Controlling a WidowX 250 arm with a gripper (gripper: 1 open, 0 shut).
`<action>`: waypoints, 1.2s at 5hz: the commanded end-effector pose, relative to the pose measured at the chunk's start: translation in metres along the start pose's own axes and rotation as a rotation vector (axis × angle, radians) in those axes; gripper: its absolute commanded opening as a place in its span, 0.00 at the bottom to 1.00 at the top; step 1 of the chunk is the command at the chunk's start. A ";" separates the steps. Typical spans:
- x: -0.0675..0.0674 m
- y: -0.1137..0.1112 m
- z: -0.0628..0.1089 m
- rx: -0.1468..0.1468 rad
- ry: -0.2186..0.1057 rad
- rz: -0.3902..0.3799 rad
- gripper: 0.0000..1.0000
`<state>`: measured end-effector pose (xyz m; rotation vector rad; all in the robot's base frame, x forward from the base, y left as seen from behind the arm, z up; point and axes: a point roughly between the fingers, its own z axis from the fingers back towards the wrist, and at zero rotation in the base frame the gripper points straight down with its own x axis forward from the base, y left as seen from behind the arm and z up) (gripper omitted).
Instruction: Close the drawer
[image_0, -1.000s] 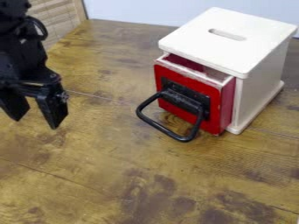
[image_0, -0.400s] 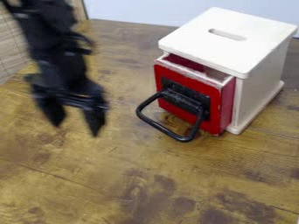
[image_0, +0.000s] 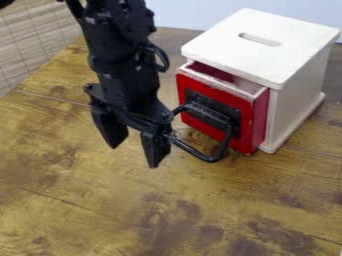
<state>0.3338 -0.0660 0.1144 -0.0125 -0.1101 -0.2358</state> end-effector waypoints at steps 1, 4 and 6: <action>0.001 -0.002 0.004 -0.006 -0.041 -0.044 1.00; 0.005 0.013 -0.028 -0.018 -0.036 -0.219 1.00; 0.013 0.026 -0.033 -0.011 -0.054 -0.281 1.00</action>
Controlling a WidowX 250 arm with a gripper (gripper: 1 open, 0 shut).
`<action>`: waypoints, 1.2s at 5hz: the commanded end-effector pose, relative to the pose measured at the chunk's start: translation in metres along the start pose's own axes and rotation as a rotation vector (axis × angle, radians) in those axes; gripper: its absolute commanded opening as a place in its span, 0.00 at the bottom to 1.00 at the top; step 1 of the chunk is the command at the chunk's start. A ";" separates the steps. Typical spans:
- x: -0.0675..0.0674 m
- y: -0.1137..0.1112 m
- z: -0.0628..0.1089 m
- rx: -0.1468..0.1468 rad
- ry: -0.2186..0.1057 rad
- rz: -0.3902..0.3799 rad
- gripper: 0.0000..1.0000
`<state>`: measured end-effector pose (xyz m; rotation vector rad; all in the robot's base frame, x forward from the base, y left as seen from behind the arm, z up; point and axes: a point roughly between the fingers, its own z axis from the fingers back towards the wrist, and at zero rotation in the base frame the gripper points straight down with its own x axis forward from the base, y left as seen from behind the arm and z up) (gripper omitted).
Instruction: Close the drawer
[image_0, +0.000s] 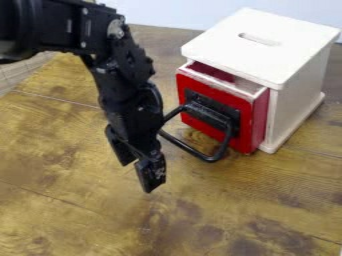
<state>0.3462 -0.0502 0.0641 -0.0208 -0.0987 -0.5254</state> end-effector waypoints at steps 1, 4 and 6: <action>0.014 0.000 0.014 0.025 -0.064 0.052 1.00; 0.023 -0.005 0.017 0.009 -0.064 -0.029 1.00; 0.023 -0.004 0.020 0.014 -0.057 -0.027 1.00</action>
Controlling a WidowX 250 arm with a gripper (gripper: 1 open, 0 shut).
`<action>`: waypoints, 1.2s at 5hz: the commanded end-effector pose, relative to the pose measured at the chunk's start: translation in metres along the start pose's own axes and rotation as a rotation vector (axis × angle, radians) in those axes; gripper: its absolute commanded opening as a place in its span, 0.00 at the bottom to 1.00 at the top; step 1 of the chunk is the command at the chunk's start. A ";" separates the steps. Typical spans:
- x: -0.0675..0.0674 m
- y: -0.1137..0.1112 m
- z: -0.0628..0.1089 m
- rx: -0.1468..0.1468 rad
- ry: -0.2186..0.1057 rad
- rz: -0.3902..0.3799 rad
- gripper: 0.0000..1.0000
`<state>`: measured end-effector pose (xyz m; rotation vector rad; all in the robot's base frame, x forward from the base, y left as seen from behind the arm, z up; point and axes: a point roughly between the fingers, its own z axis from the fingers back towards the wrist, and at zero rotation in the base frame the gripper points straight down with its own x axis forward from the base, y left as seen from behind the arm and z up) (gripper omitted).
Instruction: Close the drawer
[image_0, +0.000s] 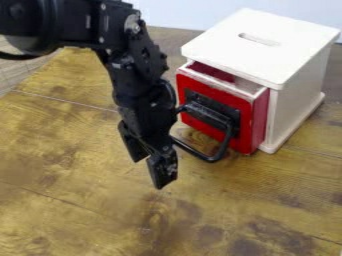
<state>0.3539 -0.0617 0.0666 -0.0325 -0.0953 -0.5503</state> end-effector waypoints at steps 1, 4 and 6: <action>0.012 -0.006 0.019 0.032 -0.054 -0.002 1.00; 0.025 0.006 0.001 0.040 -0.072 0.074 1.00; 0.035 0.010 -0.001 0.026 -0.063 0.020 1.00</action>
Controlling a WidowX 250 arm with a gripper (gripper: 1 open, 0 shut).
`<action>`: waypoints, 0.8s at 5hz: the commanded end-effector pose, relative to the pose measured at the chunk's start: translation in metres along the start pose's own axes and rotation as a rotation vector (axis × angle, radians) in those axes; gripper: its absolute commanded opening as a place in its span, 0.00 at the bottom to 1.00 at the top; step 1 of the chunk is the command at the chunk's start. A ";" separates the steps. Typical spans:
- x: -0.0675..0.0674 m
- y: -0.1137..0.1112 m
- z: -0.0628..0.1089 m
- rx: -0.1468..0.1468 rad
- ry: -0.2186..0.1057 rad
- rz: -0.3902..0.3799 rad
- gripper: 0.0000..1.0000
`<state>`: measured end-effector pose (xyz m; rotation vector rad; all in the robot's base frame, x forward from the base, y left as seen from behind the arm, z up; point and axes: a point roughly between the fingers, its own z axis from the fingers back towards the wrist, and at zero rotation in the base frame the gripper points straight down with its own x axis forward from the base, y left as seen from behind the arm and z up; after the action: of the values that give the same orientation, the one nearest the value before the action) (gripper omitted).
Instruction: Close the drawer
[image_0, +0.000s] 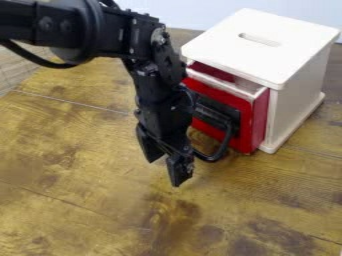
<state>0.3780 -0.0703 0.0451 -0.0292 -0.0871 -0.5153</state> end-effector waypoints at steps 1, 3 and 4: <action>0.017 0.003 0.025 0.025 -0.078 -0.071 1.00; 0.028 0.001 0.036 0.025 -0.083 -0.099 1.00; 0.030 -0.001 0.042 0.021 -0.082 -0.099 1.00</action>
<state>0.3917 -0.0750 0.0652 -0.0292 -0.0948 -0.5857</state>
